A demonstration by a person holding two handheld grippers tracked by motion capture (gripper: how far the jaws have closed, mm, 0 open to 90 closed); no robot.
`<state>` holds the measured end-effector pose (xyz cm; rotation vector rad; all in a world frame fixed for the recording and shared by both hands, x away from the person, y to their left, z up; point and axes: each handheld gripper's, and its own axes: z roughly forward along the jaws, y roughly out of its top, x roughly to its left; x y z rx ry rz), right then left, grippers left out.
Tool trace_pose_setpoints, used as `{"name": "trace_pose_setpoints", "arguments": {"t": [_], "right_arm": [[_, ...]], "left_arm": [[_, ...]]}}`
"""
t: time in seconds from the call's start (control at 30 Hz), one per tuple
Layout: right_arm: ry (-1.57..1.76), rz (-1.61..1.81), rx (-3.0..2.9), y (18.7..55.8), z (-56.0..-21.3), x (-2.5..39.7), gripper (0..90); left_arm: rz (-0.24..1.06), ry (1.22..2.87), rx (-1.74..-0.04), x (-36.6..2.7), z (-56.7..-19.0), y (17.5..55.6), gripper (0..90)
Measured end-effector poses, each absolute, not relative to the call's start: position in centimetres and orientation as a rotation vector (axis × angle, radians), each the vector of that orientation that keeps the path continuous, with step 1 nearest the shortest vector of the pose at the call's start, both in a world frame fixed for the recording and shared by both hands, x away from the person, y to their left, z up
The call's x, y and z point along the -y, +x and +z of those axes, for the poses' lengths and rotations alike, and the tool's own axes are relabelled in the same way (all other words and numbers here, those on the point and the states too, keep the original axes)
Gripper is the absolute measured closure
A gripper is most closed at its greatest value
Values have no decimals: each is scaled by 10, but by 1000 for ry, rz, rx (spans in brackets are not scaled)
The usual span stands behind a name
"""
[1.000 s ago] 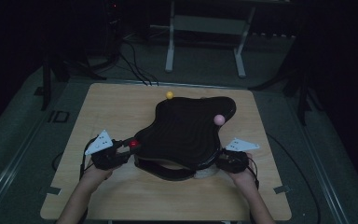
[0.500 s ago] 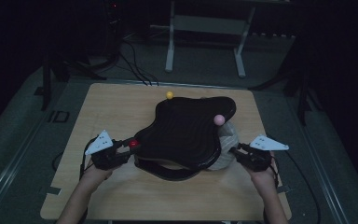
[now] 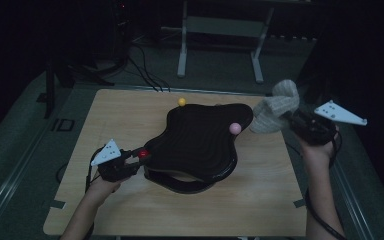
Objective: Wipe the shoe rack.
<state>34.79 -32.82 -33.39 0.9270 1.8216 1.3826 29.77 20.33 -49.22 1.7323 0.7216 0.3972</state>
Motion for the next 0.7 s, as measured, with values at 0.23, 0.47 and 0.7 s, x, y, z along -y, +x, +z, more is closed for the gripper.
{"name": "trace_pose_setpoints", "arguments": {"t": [0.23, 0.47, 0.7], "right_arm": [[882, 1339, -1958, 371, -337, 287, 717], [930, 1246, -1992, 376, -362, 282, 729], [901, 1327, -2012, 364, -356, 285, 728]], "left_arm": [[394, 1729, -723, -204, -493, 298, 597], [393, 1729, -724, -203, -492, 298, 597], [389, 1727, -723, -204, -493, 298, 597]]}}
